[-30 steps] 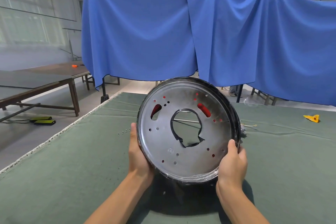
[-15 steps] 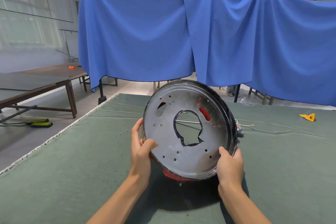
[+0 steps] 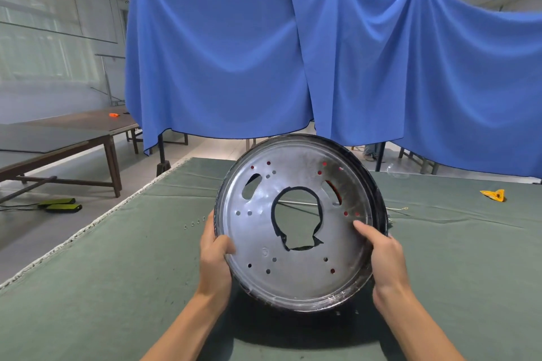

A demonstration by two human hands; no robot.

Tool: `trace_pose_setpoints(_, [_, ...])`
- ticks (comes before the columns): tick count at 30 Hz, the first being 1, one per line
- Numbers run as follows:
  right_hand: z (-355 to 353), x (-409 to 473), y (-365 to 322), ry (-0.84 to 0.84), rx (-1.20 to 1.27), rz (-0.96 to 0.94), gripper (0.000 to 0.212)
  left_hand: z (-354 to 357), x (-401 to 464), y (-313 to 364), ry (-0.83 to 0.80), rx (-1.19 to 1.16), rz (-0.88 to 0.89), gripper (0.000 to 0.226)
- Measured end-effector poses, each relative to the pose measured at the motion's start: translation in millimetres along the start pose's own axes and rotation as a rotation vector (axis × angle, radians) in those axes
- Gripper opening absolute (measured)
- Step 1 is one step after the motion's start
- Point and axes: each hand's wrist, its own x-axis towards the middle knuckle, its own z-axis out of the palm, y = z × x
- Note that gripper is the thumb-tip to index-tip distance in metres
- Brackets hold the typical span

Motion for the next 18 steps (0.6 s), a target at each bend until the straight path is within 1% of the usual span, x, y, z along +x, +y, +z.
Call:
trace_pose_setpoints(2, [-1,1,-3,-0.045,0.041,0.008,0.018,1,0,8,0.007,0.042,0.045,0.041])
trace_pose_setpoints(4, [-1,3,-1,-0.06,0.032,0.003,0.013,1,0,16,0.0,0.081,0.052,0.032])
trace_pose_setpoints(6, [-1,5,3,-0.033,-0.025,-0.032,0.007,-1,2,19,0.005,0.138,0.049,0.03])
trace_pose_setpoints(7, [-1,6,5,-0.022,-0.054,-0.055,0.008,-3,3,20,0.002,0.161,0.05,0.032])
trace_pose_setpoints(8, [0,7,6,-0.013,-0.073,-0.075,0.009,-4,4,20,-0.003,0.181,0.063,0.041])
trace_pose_setpoints(10, [-1,9,8,-0.001,-0.097,-0.105,0.011,-4,5,20,-0.014,0.214,0.099,0.066])
trace_pose_setpoints(11, [-2,10,10,0.004,-0.105,-0.112,0.011,-3,5,20,-0.016,0.218,0.109,0.07])
trace_pose_setpoints(12, [-3,11,12,0.008,-0.11,-0.115,0.011,-2,5,21,-0.015,0.214,0.12,0.066])
trace_pose_setpoints(15, [-4,13,17,0.033,-0.143,-0.13,0.01,2,3,26,0.014,0.185,0.151,0.041])
trace_pose_setpoints(18, [-4,13,21,0.124,-0.217,-0.182,0.016,0,3,29,0.028,0.172,0.154,0.033])
